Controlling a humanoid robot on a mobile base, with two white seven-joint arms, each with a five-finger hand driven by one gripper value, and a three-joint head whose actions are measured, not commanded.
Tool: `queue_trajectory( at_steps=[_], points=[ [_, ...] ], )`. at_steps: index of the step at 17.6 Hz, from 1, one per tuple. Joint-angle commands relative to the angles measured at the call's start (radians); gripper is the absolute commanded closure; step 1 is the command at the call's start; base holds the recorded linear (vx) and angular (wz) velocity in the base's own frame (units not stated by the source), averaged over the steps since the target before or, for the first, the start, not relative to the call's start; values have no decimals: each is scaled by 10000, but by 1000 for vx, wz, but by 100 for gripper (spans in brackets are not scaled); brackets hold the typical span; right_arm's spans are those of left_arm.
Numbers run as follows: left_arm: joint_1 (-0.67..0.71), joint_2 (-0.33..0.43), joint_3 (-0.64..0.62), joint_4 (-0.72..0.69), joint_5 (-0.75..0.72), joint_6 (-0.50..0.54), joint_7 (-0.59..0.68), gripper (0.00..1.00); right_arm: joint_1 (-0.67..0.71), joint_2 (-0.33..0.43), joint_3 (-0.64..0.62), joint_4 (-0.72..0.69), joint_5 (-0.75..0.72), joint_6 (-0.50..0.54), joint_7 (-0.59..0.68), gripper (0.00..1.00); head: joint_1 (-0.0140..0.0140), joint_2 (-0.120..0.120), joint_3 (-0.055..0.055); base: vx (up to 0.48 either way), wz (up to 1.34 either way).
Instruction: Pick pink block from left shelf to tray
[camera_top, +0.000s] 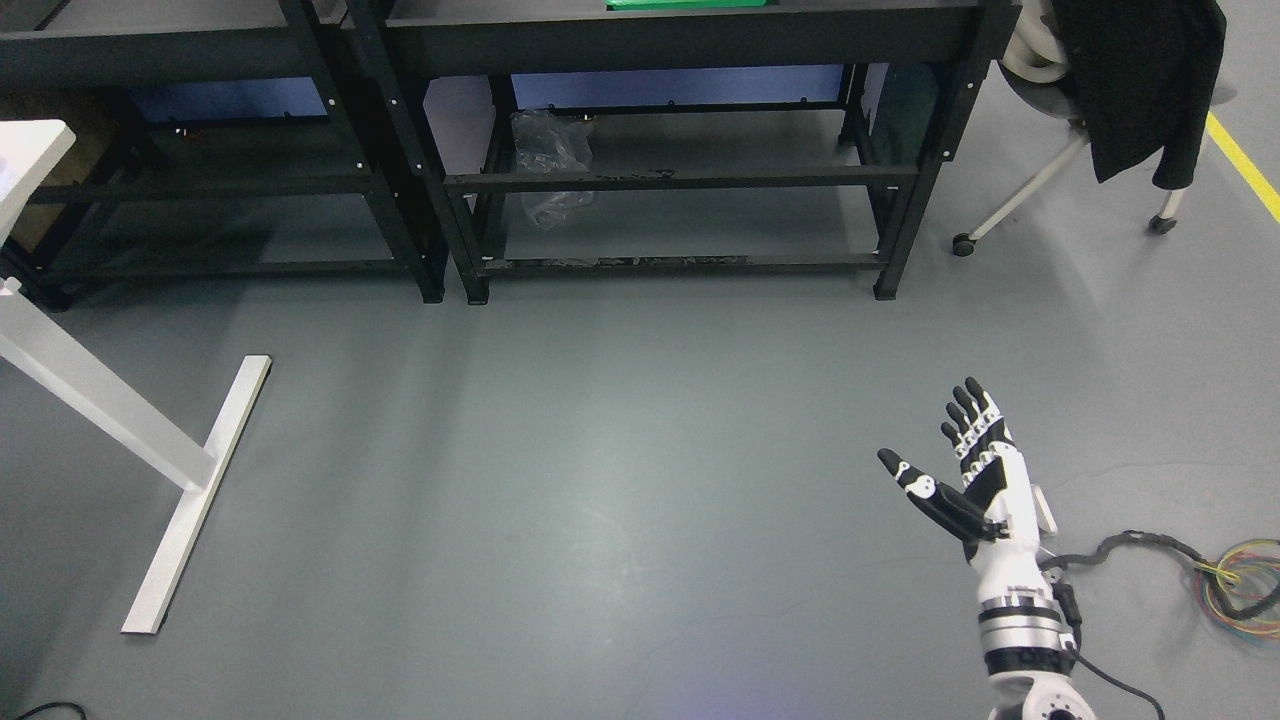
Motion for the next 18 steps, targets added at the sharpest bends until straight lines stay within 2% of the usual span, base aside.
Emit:
queue_trajectory(
  at_steps=[1,18],
  points=[
    [199,175,0,-175,0,5,1,0,-24,-175,10,0,0,10,4,0,0,0,0,153,3],
    [199,175,0,-175,0,5,1,0,-54,-175,-5,0,0,-5,-11,0,0,0,0,160,53]
  ],
)
